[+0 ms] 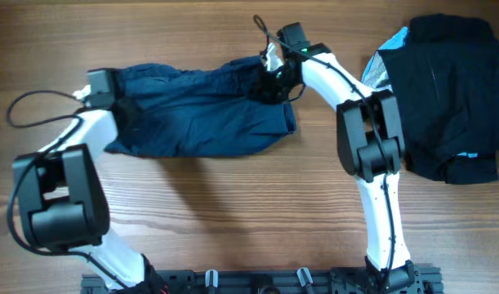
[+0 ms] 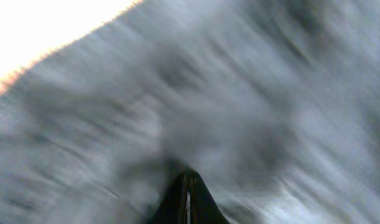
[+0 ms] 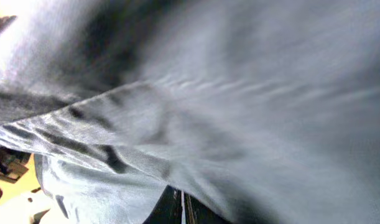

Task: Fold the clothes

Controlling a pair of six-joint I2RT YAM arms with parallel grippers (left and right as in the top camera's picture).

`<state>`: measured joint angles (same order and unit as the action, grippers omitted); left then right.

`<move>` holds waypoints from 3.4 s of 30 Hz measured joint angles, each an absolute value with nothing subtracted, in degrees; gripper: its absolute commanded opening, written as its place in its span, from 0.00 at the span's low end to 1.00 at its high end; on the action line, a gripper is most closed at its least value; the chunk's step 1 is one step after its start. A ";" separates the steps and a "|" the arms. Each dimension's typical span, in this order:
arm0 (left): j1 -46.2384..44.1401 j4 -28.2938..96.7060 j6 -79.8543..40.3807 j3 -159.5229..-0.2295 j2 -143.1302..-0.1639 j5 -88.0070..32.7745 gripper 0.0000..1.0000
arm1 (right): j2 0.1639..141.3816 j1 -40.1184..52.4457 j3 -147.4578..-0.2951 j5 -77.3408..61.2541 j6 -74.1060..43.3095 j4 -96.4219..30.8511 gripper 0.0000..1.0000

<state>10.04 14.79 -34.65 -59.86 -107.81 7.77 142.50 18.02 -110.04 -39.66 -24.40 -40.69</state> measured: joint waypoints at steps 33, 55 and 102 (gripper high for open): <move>18.17 46.02 -32.86 -59.96 -84.44 -6.37 0.99 | 118.19 14.22 -102.30 -30.48 -14.81 -62.50 0.89; 10.55 31.22 -16.08 -59.92 -88.99 -14.96 0.80 | 118.83 17.26 -93.08 -19.20 -14.50 -56.73 0.44; 32.75 38.70 -5.61 -75.83 -111.00 -24.18 0.33 | 129.82 15.92 -92.92 -26.28 -12.12 -37.47 0.04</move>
<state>32.75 38.70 -5.61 -75.83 -111.00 -24.18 129.82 15.92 -92.92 -26.28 -12.12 -37.47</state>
